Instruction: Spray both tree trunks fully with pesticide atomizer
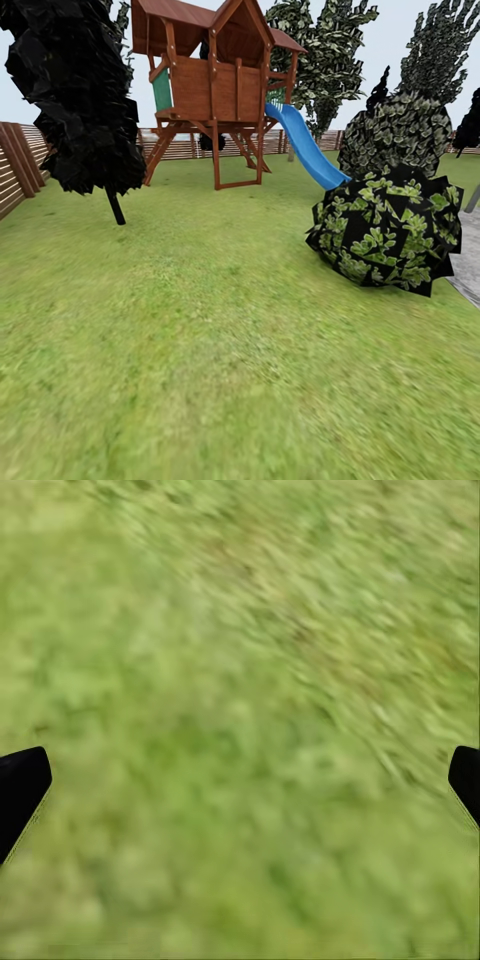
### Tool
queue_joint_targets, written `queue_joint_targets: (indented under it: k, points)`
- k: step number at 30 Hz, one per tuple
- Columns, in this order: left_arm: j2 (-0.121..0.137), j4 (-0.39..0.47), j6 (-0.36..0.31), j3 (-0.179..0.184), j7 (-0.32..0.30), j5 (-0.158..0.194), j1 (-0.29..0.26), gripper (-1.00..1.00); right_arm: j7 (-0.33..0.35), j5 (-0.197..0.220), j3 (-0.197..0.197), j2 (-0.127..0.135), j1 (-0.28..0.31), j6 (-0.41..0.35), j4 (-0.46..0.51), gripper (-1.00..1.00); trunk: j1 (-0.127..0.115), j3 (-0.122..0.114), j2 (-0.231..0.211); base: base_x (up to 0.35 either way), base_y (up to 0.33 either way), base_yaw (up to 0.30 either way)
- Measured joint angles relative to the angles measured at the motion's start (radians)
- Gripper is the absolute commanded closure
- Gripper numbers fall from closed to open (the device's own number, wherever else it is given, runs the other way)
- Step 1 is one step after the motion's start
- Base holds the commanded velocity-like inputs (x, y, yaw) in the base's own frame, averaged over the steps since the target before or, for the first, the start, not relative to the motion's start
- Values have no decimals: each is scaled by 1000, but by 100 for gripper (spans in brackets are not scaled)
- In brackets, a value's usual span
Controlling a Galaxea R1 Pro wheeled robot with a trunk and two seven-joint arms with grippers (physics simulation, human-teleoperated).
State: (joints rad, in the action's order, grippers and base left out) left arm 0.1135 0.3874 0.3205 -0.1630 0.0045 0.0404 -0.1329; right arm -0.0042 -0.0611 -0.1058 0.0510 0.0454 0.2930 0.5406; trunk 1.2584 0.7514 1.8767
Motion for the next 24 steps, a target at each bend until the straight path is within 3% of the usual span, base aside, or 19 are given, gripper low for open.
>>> queue_joint_targets:
  k: [24]
  points:
    - [0, 0, 0, 0, 0, 0, 0, -100, 0, 0, 1, 0, 0, 0, 0, -100, 0, 0, 0, 339, 0, 0]
